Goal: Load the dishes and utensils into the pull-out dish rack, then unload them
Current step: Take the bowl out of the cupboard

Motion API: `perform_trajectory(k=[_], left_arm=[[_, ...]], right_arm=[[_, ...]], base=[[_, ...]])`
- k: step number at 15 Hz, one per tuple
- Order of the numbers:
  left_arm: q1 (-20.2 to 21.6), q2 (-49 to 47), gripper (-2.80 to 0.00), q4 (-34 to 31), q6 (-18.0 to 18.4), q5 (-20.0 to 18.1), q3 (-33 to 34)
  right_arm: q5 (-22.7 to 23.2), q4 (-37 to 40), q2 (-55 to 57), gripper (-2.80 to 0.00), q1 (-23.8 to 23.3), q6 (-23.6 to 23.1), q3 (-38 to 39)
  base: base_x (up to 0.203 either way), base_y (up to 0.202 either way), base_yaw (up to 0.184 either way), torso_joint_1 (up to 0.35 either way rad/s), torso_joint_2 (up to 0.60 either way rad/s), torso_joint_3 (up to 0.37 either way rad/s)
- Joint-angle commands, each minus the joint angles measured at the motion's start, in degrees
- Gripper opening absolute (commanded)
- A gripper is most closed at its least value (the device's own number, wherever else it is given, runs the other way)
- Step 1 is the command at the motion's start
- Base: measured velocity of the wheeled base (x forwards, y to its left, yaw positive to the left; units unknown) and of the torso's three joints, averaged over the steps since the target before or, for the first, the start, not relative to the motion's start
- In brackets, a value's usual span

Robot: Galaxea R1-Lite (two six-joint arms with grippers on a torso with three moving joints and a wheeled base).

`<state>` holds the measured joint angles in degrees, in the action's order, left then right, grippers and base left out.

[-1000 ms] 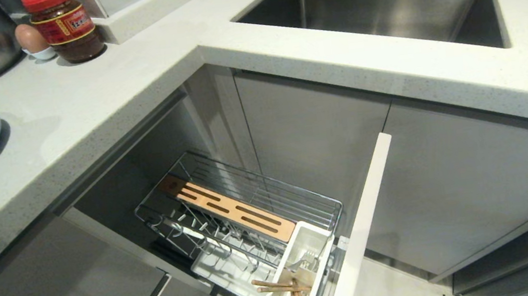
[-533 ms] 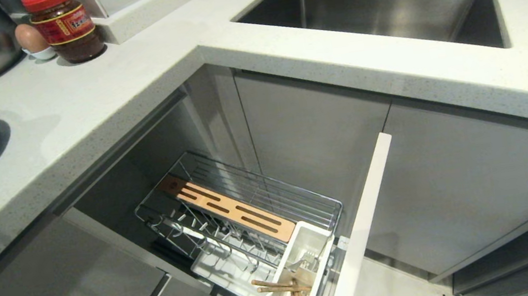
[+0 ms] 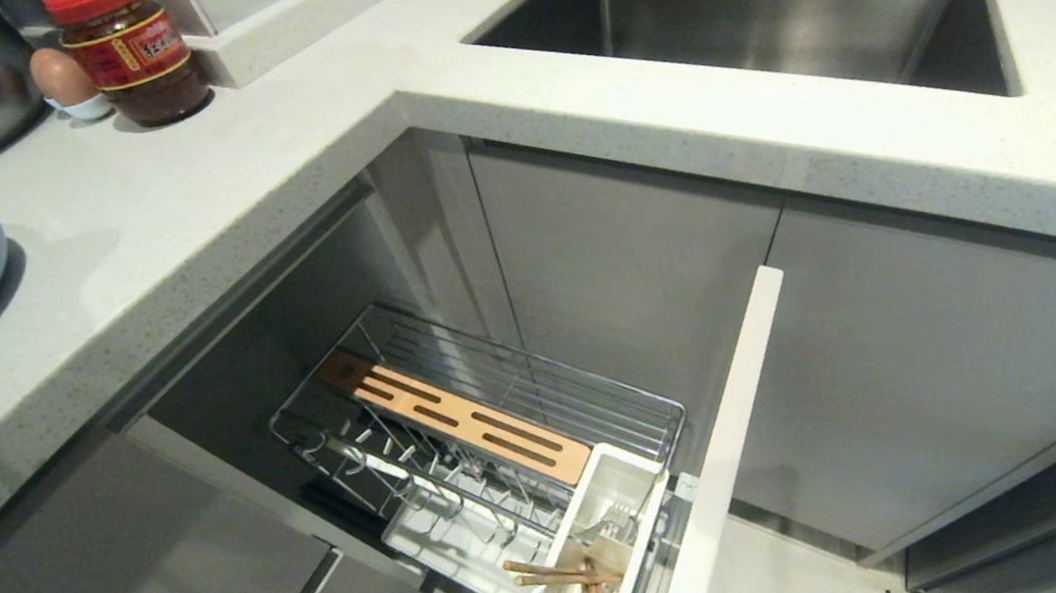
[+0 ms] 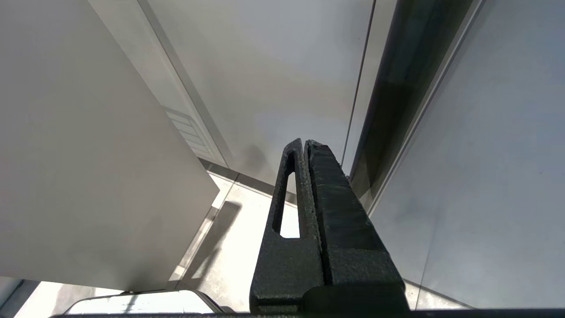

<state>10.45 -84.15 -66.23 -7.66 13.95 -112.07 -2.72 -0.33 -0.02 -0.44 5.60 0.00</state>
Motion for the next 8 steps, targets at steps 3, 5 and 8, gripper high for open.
perform_trajectory(k=[3, 5, 8], left_arm=[[0.4, 0.4, 0.0, -0.3, -0.1, 0.1, 0.0], [0.4, 0.8, 0.0, -0.3, -0.2, 0.1, 0.1], [0.2, 3.4, 0.0, 1.1, -0.6, 1.4, 0.1]], right_arm=[[0.0, 0.0, -0.2, -2.8, 0.0, 0.0, 0.0], [0.0, 0.0, -0.2, -2.8, 0.0, 0.0, 0.0], [0.0, 0.0, -0.2, -2.8, 0.0, 0.0, 0.0]], base=[[0.0, 0.0, 0.0, 0.0, 0.0, 0.0], [0.0, 0.0, 0.0, 0.0, 0.0, 0.0], [0.0, 0.0, 0.0, 0.0, 0.0, 0.0]])
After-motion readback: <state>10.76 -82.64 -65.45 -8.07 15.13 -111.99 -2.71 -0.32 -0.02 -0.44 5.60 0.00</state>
